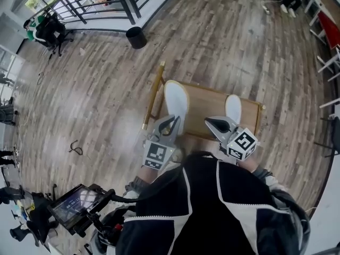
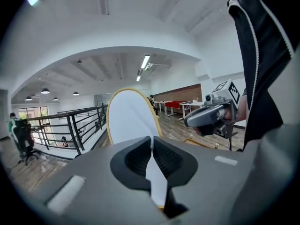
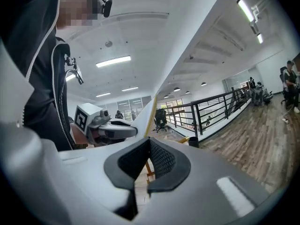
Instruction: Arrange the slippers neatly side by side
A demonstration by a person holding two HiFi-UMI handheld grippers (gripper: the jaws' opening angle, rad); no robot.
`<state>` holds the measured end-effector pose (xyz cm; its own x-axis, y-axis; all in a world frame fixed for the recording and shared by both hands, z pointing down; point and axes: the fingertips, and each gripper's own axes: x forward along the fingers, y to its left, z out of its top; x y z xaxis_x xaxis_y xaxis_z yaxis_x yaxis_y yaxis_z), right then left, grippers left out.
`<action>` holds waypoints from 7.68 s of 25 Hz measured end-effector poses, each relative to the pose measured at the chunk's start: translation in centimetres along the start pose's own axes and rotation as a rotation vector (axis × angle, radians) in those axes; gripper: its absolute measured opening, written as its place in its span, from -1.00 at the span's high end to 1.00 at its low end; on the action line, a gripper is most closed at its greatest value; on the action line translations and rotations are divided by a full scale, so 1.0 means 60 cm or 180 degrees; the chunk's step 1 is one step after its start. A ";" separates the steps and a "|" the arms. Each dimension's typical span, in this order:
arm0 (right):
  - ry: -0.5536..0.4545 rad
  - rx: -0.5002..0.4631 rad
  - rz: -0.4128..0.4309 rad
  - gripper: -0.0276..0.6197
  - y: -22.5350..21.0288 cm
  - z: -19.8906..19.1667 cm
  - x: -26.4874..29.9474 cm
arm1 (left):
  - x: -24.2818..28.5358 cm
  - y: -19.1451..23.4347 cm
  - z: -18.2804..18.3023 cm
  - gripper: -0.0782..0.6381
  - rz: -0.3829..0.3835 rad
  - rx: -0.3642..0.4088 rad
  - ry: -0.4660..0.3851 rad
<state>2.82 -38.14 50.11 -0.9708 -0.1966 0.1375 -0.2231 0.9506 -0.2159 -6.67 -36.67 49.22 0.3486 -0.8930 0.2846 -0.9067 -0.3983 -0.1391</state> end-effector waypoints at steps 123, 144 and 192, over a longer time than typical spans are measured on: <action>0.2213 0.1186 -0.2318 0.20 -0.419 -0.439 -0.168 | 0.010 -0.012 0.085 0.73 -0.1252 -0.1194 -0.0867; 0.1771 0.1214 -0.2202 0.84 -0.362 -0.352 -0.130 | 0.023 -0.018 0.063 0.73 -0.1213 -0.1182 -0.0703; 0.0882 0.1332 -0.1810 0.84 -0.234 -0.332 0.182 | -0.055 0.093 -0.012 0.73 -0.1170 -0.1230 -0.0611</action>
<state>-2.86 -48.87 73.90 -0.6509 -0.5093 0.5630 -0.7512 0.5395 -0.3804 -13.04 -35.78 48.16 0.6619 -0.7466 0.0662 -0.7260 -0.6167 0.3041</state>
